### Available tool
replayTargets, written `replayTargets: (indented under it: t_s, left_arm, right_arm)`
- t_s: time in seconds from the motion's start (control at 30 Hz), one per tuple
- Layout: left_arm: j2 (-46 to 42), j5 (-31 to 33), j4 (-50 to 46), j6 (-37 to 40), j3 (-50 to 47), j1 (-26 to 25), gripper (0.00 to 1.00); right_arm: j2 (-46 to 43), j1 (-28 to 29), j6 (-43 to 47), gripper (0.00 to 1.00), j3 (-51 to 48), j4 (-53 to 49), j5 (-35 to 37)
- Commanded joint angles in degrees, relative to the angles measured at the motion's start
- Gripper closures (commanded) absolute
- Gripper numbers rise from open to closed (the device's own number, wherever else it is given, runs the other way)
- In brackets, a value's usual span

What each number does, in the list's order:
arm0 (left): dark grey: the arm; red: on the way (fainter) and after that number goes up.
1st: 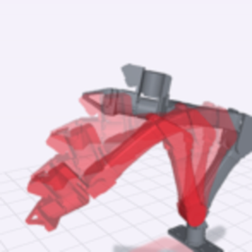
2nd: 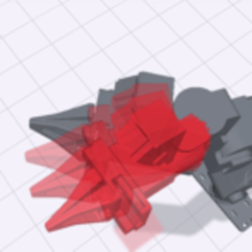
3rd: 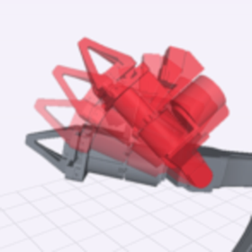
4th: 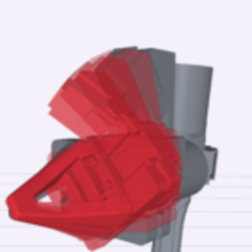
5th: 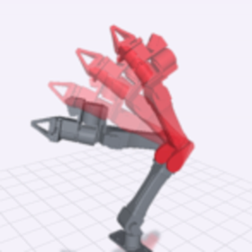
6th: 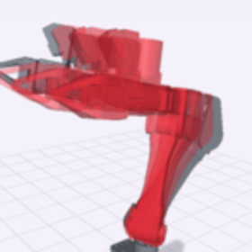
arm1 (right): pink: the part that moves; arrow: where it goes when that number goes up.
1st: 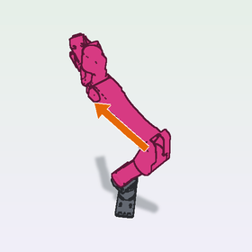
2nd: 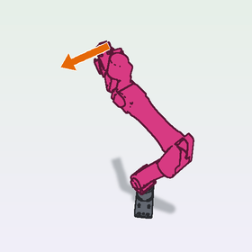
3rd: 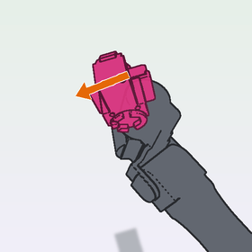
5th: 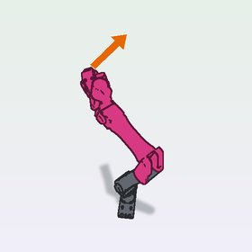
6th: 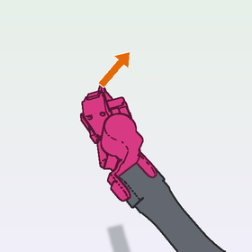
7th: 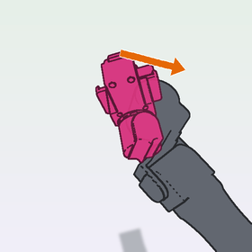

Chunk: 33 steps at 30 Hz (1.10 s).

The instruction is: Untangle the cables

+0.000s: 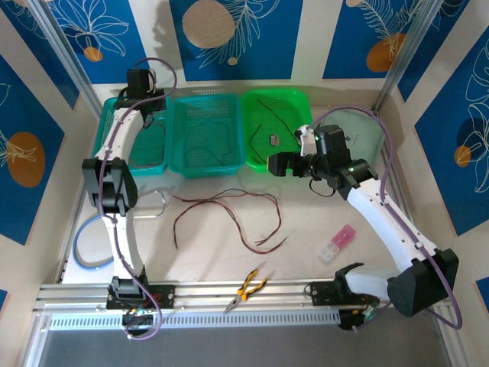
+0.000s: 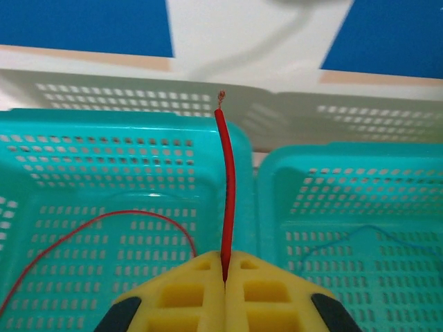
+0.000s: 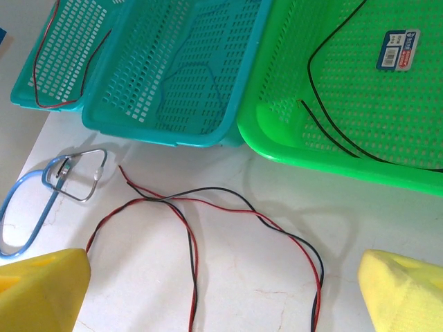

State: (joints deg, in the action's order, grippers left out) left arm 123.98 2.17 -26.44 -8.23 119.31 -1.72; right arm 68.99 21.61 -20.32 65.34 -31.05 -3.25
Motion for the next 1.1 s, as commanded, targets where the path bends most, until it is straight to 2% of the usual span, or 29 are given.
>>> replayTargets:
  t_s: [0.0,0.17,0.33,0.47,0.53,0.6,0.7,0.93,1.07]
  left_arm:
    - [0.1,-10.3,-0.5,-0.3,2.3,0.1,1.00]
    - [-1.1,-17.7,3.1,-0.7,2.9,-0.2,1.00]
    - [-2.7,-24.7,10.1,-4.9,0.3,-0.1,1.00]
    - [-1.7,-28.9,9.7,-6.0,0.4,0.0,1.00]
    - [-2.0,-25.4,8.4,-5.9,-1.1,0.0,1.00]
    - [-3.4,-18.8,7.7,-5.5,-4.1,0.0,1.00]
    - [-5.7,-17.8,11.2,-5.8,-9.2,0.9,1.00]
    - [-4.6,-12.2,3.5,-16.0,-7.2,6.0,1.00]
    - [-6.9,-7.6,5.6,-17.9,-11.2,7.8,1.00]
  right_arm:
    - [-2.1,-0.4,-0.9,0.01,-0.7,-0.5,-1.1]
    - [-2.2,-0.5,-0.6,0.01,-0.9,-0.7,-0.8]
    - [-2.2,-0.5,-1.1,0.01,-0.9,-0.2,-1.0]
    - [-2.3,-0.5,-1.0,0.01,-0.8,-0.6,-1.0]
    - [-2.4,-0.5,-0.9,0.01,-0.9,-0.8,-0.9]
    - [-2.6,-0.5,-0.9,0.01,-1.2,-0.9,-1.0]
    - [-2.7,-0.6,-0.9,0.01,-1.4,-1.1,-1.1]
    - [-2.5,-0.5,-1.3,0.01,-1.2,-0.8,-1.4]
    - [-2.3,-0.3,-1.5,0.01,-1.3,-0.6,-1.6]
